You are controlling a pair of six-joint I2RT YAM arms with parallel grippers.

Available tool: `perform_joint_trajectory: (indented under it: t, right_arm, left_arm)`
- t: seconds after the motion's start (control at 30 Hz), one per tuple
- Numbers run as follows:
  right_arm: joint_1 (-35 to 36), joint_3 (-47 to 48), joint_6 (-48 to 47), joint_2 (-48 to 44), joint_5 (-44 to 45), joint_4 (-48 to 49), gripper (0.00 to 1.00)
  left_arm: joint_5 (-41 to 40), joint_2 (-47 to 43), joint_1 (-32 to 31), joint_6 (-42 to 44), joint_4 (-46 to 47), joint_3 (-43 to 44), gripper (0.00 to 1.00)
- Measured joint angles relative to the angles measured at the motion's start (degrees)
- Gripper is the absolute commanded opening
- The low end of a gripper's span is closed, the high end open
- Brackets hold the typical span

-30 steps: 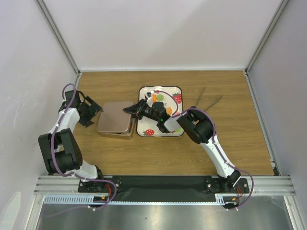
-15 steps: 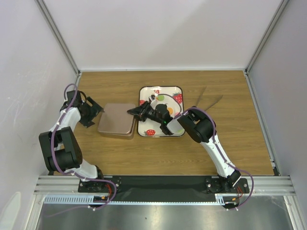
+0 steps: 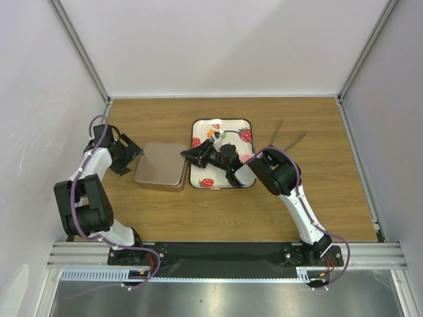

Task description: Pack the cookies

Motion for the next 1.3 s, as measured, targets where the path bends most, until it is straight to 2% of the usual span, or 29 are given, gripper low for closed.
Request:
perform_joint_trajectory:
  t: [0.6, 0.77, 1.3]
  right_arm:
    - [-3.1, -6.5, 0.2, -1.6, 0.0, 2.9, 0.38]
    - [-3.2, -7.0, -0.4, -2.6, -0.1, 2.4, 0.45]
    - [-2.0, -3.6, -13.0, -9.1, -0.5, -17.0, 0.61]
  left_arm:
    - [-0.7, 1.5, -3.3, 0.0, -0.1, 0.2, 0.89]
    - [-1.7, 1.6, -3.7, 0.3, -0.2, 0.9, 0.89]
    - [-4.8, 3.8, -6.0, 3.2, -3.6, 5.1, 0.89]
